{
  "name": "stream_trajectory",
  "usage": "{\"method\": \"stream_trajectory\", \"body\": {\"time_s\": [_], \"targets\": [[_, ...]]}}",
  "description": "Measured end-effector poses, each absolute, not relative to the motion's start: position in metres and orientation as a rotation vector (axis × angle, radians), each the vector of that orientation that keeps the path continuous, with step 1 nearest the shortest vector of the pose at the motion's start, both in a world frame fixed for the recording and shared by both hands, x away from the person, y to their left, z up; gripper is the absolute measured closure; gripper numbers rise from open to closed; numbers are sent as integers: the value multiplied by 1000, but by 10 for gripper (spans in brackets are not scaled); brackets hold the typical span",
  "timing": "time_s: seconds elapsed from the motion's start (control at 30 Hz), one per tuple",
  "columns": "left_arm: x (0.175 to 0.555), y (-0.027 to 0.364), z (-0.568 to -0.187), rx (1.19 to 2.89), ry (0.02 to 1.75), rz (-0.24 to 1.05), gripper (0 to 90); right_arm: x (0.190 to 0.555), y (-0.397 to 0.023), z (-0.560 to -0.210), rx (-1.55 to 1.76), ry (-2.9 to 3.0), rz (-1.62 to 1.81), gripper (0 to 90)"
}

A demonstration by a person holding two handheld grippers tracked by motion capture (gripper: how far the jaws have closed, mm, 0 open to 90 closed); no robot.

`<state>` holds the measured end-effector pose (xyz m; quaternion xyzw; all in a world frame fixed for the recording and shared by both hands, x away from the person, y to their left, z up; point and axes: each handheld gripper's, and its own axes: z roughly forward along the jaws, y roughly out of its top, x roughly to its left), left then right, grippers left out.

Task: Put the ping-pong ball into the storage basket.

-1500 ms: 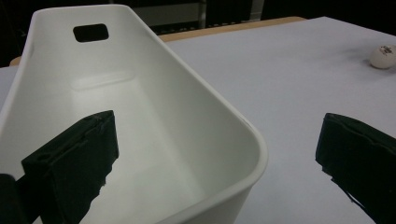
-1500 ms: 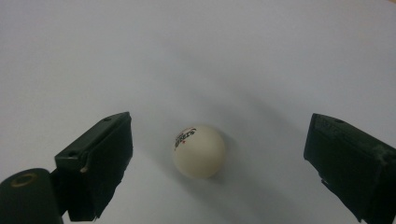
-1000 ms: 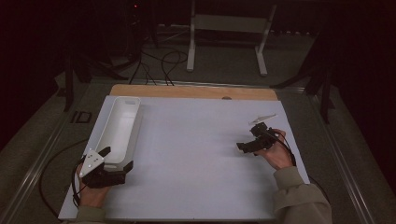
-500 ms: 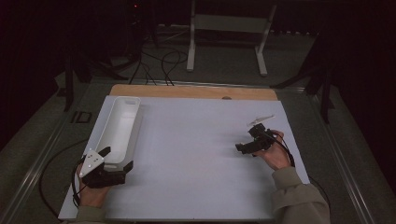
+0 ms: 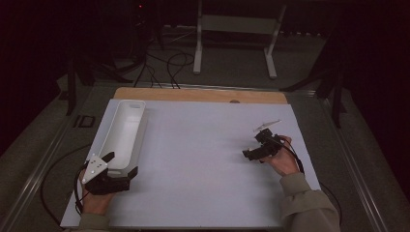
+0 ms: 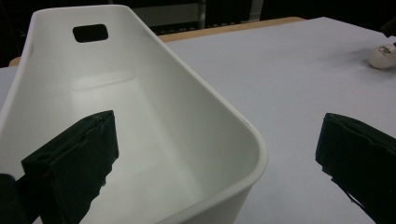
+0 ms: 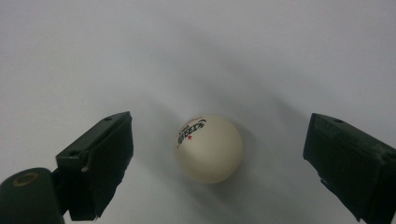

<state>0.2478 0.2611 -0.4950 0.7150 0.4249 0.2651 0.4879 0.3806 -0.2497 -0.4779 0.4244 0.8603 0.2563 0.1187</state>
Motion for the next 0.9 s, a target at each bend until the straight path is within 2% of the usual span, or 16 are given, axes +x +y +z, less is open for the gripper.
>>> {"method": "stream_trajectory", "body": {"time_s": [0.4,0.6,0.9], "targets": [[248,261,-495,1738,1032,643,0,382,-247,-482,1247,2525,731,87],[248,261,-495,1738,1032,643,0,383,-247,-483,1252,2520,726,121],[248,261,-495,1739,1031,643,0,384,-245,-487,1251,2526,663,273]]}}
